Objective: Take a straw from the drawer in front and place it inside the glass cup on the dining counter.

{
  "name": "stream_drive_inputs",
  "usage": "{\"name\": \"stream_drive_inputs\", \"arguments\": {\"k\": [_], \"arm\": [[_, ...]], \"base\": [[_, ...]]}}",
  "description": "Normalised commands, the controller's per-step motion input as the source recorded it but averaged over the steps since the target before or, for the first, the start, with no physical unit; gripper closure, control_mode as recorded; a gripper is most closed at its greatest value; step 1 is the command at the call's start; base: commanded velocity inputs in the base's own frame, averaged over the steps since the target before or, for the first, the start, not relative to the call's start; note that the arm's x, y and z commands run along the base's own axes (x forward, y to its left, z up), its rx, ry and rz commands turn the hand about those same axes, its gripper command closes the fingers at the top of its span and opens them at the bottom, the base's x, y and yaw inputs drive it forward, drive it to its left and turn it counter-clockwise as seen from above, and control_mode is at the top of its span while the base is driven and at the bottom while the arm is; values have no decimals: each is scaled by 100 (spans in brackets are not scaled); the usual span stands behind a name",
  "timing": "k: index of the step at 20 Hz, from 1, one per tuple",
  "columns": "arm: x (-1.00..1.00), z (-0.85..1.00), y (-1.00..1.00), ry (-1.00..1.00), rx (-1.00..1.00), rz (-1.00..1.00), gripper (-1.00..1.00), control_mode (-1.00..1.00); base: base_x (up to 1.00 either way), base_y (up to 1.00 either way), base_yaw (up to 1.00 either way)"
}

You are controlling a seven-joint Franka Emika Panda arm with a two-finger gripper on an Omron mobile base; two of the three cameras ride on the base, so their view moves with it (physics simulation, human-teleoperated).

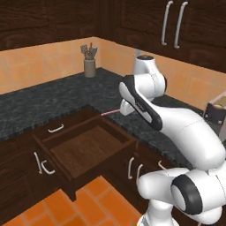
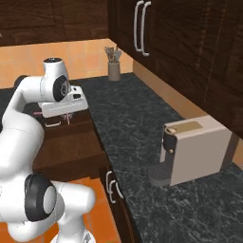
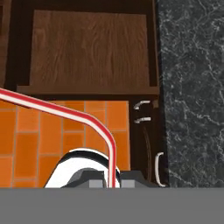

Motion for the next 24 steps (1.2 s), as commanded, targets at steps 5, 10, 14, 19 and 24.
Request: {"name": "stream_drive_inputs", "arguments": {"k": [5, 10, 14, 19, 24], "arm": [[0, 0, 0, 0, 0, 0, 100, 100], [0, 0, 0, 0, 0, 0, 100, 100], [0, 0, 0, 0, 0, 0, 100, 100], [0, 0, 0, 0, 0, 0, 100, 100], [0, 0, 0, 0, 0, 0, 100, 100]], "base": [[-97, 11, 38], [-36, 37, 97], [-13, 34, 100], [-10, 35, 100], [0, 47, 96]]}}
